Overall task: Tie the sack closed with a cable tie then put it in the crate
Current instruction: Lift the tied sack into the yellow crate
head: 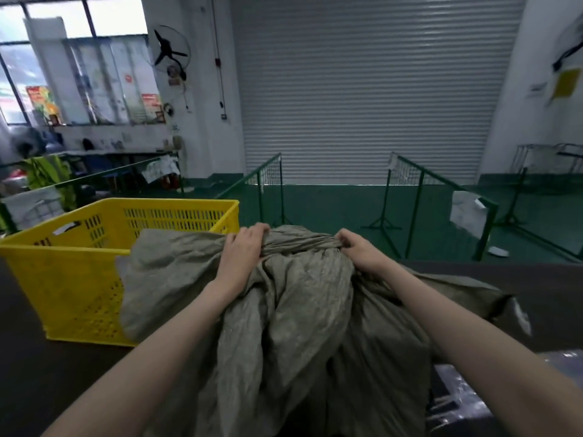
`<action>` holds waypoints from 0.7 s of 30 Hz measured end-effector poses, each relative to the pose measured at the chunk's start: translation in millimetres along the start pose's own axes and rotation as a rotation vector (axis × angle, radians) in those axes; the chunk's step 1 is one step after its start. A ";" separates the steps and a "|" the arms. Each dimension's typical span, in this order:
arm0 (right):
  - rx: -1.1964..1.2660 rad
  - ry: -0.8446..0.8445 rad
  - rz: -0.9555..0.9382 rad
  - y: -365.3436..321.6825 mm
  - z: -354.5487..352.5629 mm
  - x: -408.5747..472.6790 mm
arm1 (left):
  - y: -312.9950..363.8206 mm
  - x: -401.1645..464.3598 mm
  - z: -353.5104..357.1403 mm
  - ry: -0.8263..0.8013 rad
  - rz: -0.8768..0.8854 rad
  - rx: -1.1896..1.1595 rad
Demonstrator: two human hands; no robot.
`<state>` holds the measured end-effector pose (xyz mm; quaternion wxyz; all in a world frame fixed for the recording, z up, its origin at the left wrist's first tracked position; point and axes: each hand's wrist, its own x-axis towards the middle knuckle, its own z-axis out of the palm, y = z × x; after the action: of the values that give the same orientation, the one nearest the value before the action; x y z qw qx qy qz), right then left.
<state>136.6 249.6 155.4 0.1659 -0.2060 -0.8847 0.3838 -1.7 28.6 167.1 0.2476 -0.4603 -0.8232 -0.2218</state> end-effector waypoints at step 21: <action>-0.030 -0.231 0.210 16.1 17.4 -53.8 | 17.6 -2.3 -0.1 -0.788 -0.010 -0.315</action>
<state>178.8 222.4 124.7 0.0191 -0.2542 -0.8771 0.4071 14.6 35.4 168.1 -0.1604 -0.5380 -0.8132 -0.1535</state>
